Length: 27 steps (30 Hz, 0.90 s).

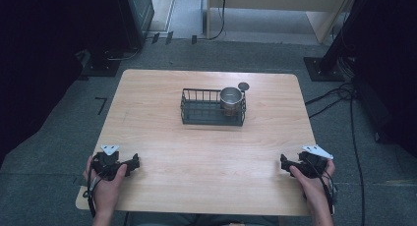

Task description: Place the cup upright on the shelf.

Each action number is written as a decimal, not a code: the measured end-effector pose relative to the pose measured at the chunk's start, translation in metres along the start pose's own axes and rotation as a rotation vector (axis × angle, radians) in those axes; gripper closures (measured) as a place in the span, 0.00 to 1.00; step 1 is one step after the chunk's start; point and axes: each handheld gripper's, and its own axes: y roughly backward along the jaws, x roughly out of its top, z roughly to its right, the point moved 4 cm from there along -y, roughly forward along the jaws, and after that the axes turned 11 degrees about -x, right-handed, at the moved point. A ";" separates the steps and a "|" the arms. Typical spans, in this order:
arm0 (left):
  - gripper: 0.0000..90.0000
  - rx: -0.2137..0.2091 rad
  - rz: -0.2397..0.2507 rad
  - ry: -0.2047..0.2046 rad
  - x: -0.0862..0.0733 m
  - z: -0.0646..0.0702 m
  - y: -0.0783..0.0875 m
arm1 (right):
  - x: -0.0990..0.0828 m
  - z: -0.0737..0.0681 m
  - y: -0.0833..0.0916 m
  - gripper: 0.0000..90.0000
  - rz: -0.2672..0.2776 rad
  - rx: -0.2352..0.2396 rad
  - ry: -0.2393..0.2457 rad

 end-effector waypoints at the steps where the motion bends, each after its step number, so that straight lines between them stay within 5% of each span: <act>1: 0.00 0.000 0.000 0.000 0.000 0.000 0.000 | 0.000 0.000 0.000 0.00 0.000 0.000 0.000; 27: 0.00 0.000 -0.001 -0.001 0.000 0.000 0.000 | -0.026 0.015 0.005 0.00 -0.029 -0.034 0.001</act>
